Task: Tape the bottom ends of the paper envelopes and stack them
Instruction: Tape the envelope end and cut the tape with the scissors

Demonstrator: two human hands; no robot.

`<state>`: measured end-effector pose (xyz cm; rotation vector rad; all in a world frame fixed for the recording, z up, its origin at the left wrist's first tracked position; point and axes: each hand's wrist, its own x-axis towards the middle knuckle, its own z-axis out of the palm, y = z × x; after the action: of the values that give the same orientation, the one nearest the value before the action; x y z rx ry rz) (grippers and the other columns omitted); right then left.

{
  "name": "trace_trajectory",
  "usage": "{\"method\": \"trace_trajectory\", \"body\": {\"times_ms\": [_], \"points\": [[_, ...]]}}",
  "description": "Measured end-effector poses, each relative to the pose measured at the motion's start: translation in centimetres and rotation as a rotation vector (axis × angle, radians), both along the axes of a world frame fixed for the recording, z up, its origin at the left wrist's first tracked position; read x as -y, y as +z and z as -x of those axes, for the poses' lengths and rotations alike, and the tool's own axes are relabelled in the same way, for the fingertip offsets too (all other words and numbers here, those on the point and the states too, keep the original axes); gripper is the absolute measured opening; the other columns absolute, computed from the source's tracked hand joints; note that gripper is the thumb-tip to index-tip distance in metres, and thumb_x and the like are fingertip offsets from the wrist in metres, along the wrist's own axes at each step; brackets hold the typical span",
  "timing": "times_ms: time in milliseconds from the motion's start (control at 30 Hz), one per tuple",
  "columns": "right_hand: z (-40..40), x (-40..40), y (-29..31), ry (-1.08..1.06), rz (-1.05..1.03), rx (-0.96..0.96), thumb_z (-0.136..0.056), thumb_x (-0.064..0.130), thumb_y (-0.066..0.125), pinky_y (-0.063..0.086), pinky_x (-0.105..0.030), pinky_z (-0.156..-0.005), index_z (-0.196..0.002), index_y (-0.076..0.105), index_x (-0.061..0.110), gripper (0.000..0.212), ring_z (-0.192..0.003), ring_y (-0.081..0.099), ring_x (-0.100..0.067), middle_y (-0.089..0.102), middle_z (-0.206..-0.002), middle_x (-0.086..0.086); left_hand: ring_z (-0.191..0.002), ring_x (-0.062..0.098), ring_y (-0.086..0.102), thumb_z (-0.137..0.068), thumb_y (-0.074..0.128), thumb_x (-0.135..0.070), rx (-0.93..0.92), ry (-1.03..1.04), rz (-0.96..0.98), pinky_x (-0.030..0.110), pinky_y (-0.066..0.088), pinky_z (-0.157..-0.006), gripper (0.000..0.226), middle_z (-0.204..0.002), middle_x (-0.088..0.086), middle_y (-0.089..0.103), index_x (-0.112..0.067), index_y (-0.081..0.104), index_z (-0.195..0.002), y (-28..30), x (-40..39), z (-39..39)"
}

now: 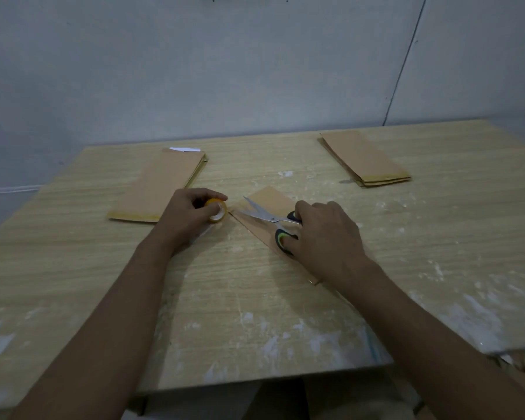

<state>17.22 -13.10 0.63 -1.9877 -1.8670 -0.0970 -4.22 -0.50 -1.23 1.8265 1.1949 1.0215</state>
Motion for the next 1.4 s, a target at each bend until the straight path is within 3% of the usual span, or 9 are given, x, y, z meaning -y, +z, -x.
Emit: {"method": "trace_trajectory", "body": {"times_ms": [133,600,800,1100,1400], "points": [[0.2,0.4,0.0,0.000,0.037,0.015,-0.090,0.052,0.059,0.035,-0.031,-0.068,-0.111,0.057,0.018,0.040,-0.098,0.049,-0.023,0.060,-0.101,-0.004,-0.071,0.006,0.063,-0.087,0.061,0.003,0.004,0.006,0.000,0.020,0.050,-0.066,0.025,-0.087,0.009,0.074,-0.013,0.078,-0.094,-0.1,0.0,0.0],[2.6,-1.2,0.4,0.029,0.002,0.113,-0.096,0.033,0.054,0.031,-0.033,-0.069,-0.114,0.056,0.017,0.024,-0.103,0.049,-0.027,0.059,-0.101,-0.005,-0.073,0.008,0.067,-0.089,0.060,0.002,0.012,-0.002,0.007,0.022,0.053,-0.066,0.024,-0.087,0.008,0.074,-0.012,0.078,-0.097,0.0,0.0,0.0],[3.4,-1.3,1.1,0.071,0.018,0.187,-0.097,0.024,0.052,0.027,-0.033,-0.069,-0.110,0.052,0.014,0.017,-0.105,0.048,-0.029,0.058,-0.103,-0.007,-0.074,0.001,0.067,-0.089,0.061,0.003,0.010,-0.023,-0.012,0.017,0.053,-0.066,0.024,-0.089,0.003,0.074,-0.011,0.078,-0.099,0.0,0.1,0.0],[3.5,-1.5,1.6,0.115,0.075,0.226,-0.099,0.018,0.046,0.027,-0.032,-0.070,-0.117,0.052,0.012,0.020,-0.106,0.048,-0.029,0.059,-0.107,-0.010,-0.079,0.004,0.068,-0.088,0.061,0.001,-0.016,-0.023,-0.024,0.018,0.052,-0.069,0.026,-0.089,0.003,0.075,-0.015,0.079,-0.099,-0.1,-0.3,0.3],[3.3,-1.4,1.1,0.138,0.096,0.149,-0.101,0.019,0.043,0.027,-0.033,-0.070,-0.111,0.054,0.009,0.018,-0.103,0.048,-0.032,0.059,-0.103,-0.012,-0.078,0.006,0.067,-0.089,0.060,0.000,0.048,-0.001,0.002,0.022,0.053,-0.070,0.025,-0.089,0.004,0.075,-0.012,0.079,-0.099,0.0,0.1,0.1]]}}
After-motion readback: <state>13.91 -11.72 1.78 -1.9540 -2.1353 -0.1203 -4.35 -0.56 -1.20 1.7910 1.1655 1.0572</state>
